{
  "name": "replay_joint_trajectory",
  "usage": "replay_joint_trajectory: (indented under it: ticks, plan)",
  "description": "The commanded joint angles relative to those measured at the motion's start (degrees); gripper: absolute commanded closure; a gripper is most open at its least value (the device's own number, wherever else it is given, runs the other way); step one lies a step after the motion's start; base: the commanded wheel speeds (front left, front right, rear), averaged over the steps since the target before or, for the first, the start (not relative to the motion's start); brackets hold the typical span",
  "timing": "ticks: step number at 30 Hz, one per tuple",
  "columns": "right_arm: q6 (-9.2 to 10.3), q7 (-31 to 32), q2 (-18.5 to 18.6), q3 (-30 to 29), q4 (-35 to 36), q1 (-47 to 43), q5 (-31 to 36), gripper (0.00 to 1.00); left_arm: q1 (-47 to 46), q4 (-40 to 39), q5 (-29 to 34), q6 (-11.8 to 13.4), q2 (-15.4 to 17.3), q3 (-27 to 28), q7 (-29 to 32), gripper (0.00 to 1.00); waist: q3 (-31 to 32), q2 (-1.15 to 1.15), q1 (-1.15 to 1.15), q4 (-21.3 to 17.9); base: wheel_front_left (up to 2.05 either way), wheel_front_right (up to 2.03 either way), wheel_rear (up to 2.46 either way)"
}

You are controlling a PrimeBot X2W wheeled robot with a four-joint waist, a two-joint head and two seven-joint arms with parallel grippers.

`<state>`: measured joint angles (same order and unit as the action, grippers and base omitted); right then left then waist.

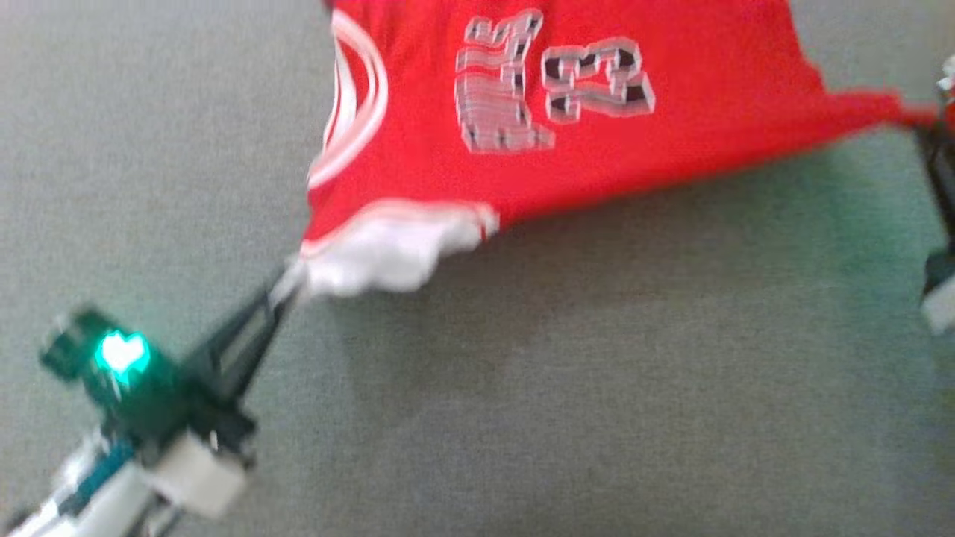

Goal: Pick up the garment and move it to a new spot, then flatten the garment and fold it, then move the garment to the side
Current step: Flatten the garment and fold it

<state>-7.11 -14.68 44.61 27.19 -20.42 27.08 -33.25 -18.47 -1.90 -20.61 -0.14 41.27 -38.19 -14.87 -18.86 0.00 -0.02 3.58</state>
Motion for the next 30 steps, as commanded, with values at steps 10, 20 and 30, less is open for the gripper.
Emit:
replay_joint_trajectory:
  ticks: [10,20,30]
  plan:
    - [-0.37,-0.31,0.95,-6.54,7.80,-20.04,0.00,1.00,10.55,-4.49,-2.97,3.07,4.81,0.87,0.05,1.00,4.41,0.00,0.02,-0.77,0.00,0.00,0.00]
    - [-0.37,-0.31,0.16,-7.17,8.23,-19.50,0.74,1.00,-1.05,0.31,1.82,1.24,1.72,0.33,0.49,1.00,1.78,0.00,0.02,-0.19,0.00,0.00,0.00]
    - [-0.37,2.09,0.56,-2.71,4.33,-6.48,0.22,1.00,-18.71,11.38,6.96,-2.51,-3.05,0.83,0.03,1.00,-3.78,0.00,0.02,0.48,0.00,0.00,0.00]
